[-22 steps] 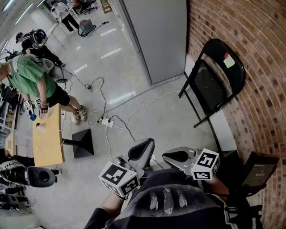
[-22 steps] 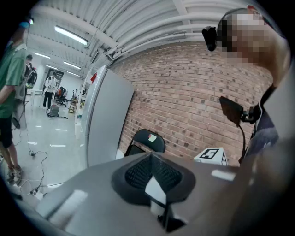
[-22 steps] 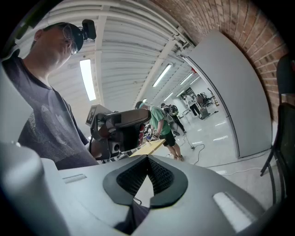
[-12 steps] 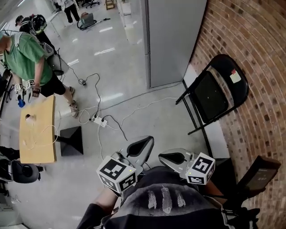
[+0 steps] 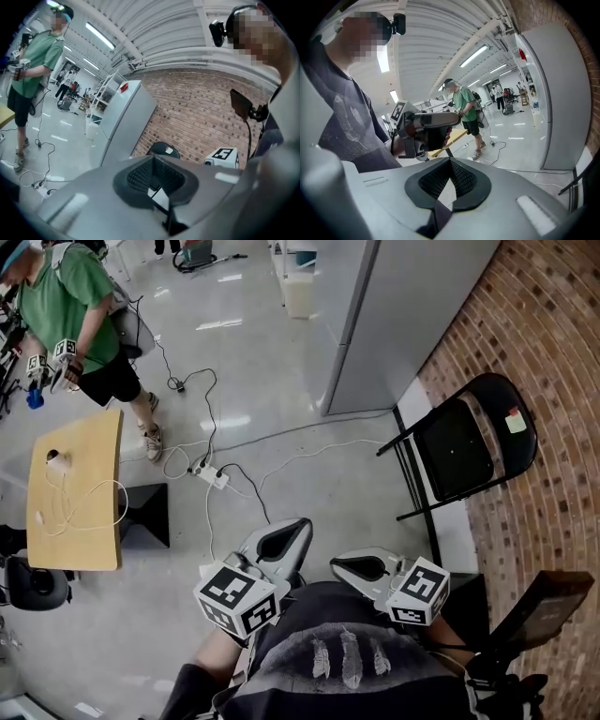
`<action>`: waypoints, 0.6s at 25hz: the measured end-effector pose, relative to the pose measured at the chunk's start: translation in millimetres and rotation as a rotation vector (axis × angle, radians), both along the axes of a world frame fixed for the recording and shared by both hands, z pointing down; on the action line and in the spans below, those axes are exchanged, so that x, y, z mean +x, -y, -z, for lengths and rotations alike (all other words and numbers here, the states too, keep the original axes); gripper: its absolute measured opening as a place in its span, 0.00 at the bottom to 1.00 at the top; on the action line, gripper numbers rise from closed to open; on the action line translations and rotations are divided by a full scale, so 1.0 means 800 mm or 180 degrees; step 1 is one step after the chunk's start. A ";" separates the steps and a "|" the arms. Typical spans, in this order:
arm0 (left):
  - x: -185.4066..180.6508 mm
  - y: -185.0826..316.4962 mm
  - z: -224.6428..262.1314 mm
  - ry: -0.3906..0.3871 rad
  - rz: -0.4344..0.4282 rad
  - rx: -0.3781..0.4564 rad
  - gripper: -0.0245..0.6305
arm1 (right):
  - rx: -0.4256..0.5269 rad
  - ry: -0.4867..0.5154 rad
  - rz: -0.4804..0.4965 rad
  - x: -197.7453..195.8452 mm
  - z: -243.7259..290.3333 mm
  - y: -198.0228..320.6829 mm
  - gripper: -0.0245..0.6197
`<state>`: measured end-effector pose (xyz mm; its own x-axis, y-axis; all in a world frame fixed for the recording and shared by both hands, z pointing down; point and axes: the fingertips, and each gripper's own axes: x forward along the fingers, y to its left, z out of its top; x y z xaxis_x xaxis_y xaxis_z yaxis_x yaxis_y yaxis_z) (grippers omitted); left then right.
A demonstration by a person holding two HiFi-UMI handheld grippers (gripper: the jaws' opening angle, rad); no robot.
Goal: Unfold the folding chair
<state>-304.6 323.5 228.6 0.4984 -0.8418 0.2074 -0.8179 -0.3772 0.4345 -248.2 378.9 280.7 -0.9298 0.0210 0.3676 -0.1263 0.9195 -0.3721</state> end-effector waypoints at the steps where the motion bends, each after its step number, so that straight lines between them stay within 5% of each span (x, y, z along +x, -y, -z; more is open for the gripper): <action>1: -0.007 -0.001 -0.002 -0.0014 0.0003 -0.0004 0.04 | 0.0012 -0.0029 0.0006 -0.006 -0.001 -0.002 0.04; 15: 0.005 0.015 -0.006 0.0047 -0.0124 -0.0068 0.04 | -0.0042 0.0011 -0.0024 -0.013 -0.006 0.015 0.04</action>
